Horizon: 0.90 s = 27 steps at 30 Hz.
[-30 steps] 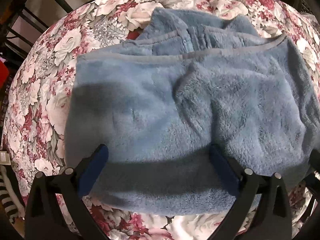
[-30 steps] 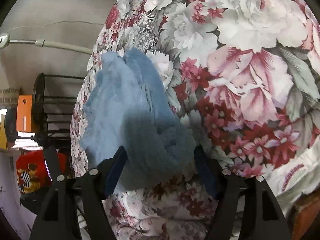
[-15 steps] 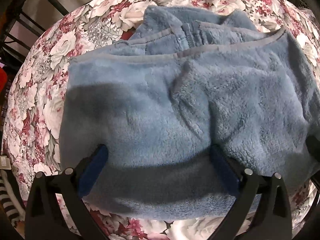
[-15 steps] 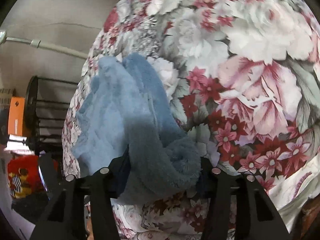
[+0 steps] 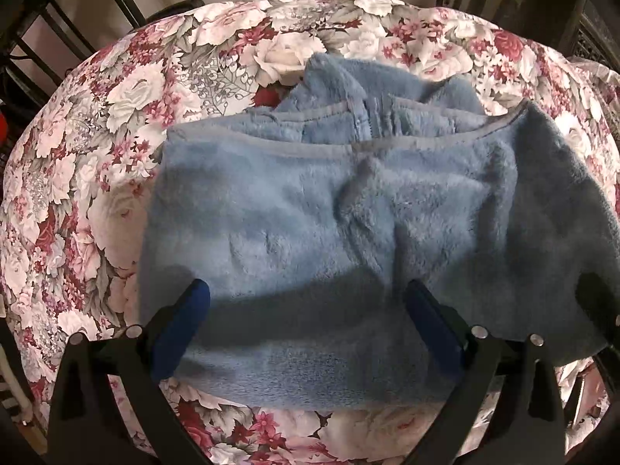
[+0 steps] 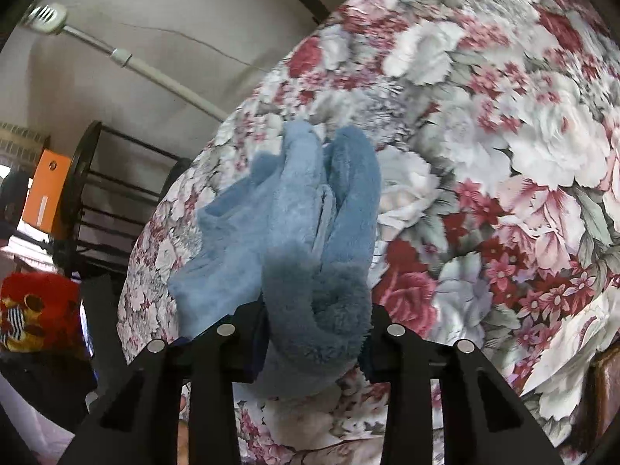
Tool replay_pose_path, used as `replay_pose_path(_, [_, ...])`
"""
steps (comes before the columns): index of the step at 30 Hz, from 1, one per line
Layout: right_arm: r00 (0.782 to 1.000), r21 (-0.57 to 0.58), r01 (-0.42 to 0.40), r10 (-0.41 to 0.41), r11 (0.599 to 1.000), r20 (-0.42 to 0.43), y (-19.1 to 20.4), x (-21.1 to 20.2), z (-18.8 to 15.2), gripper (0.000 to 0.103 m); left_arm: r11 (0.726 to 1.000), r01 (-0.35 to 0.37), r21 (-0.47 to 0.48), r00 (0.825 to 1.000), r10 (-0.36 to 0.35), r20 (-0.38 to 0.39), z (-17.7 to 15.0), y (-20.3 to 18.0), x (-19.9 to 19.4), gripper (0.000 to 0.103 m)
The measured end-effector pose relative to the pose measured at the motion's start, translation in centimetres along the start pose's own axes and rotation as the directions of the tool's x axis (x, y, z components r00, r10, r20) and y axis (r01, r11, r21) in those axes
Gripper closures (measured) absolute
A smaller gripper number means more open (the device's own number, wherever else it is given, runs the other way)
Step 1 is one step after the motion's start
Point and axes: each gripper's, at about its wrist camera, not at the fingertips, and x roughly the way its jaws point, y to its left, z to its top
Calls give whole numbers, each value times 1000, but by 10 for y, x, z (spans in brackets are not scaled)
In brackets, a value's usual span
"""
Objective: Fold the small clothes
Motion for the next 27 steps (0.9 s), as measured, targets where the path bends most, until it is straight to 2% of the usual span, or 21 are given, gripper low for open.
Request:
replay_pose_path(11, [1000, -126, 1, 1, 992, 9, 53, -7, -13, 68, 998, 63, -28, 998, -62, 9, 9, 0, -8, 5])
replay_pose_path(15, [1000, -127, -23, 23, 992, 1, 70, -4, -17, 68, 999, 49, -6, 999, -49, 22, 5, -1, -13, 5])
replay_pose_path(17, [1000, -135, -28, 29, 991, 4, 78, -4, -20, 68, 999, 42, -20, 998, -42, 36, 5, 6, -18, 5])
replay_pose_path(21, [999, -162, -42, 44, 986, 9, 97, -5, -24, 68, 994, 86, -67, 995, -83, 50, 5, 25, -23, 6])
replay_pose_path(27, [998, -186, -61, 60, 981, -12, 121, 1, -34, 68, 990, 113, -87, 992, -106, 75, 1, 48, -28, 15])
